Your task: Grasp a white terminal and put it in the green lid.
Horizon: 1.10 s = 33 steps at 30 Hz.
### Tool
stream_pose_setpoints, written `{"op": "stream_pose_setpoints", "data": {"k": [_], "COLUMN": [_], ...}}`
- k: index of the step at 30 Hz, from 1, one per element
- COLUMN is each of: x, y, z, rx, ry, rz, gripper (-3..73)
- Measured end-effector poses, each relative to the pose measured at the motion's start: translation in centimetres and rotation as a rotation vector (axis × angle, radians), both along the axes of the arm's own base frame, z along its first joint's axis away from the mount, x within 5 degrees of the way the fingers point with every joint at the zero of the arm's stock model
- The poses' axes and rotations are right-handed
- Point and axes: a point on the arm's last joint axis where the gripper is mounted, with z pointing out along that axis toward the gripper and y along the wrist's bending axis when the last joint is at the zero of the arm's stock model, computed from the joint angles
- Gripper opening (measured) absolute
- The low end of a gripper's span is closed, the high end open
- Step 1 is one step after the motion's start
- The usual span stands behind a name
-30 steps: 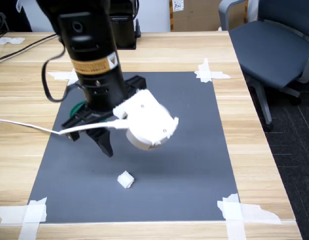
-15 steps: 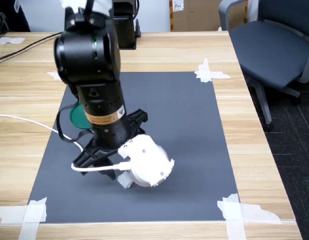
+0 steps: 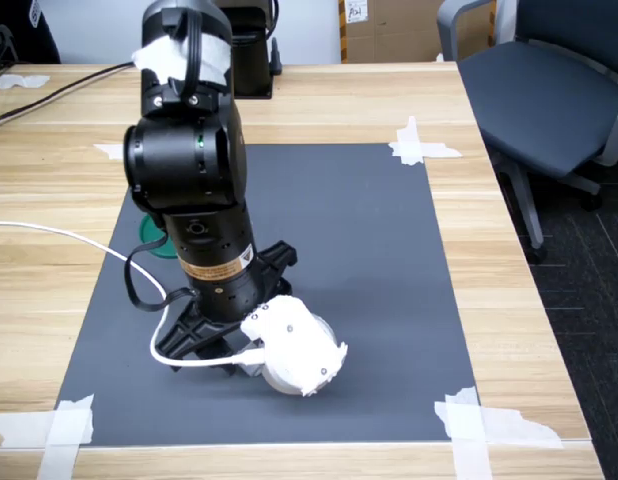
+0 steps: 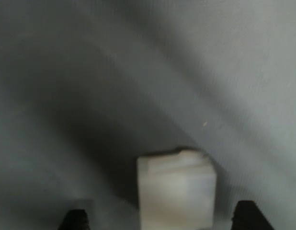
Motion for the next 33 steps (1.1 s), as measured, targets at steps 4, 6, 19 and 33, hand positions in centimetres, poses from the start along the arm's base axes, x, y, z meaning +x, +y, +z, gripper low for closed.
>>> {"op": "stream_pose_setpoints", "data": {"k": [4,6,19,33], "x": [0.1,0.1,0.2,-0.2], "y": [0.0,0.0,0.0,-0.2], "z": [0.0,-0.2,-0.7,5.5], "rx": [0.000,0.001,0.004,0.032], "ry": [-0.005,-0.003,0.012,-0.197], "rz": [0.000,-0.001,-0.011,-0.020], "gripper": [51.7,47.6,26.0,26.0]}}
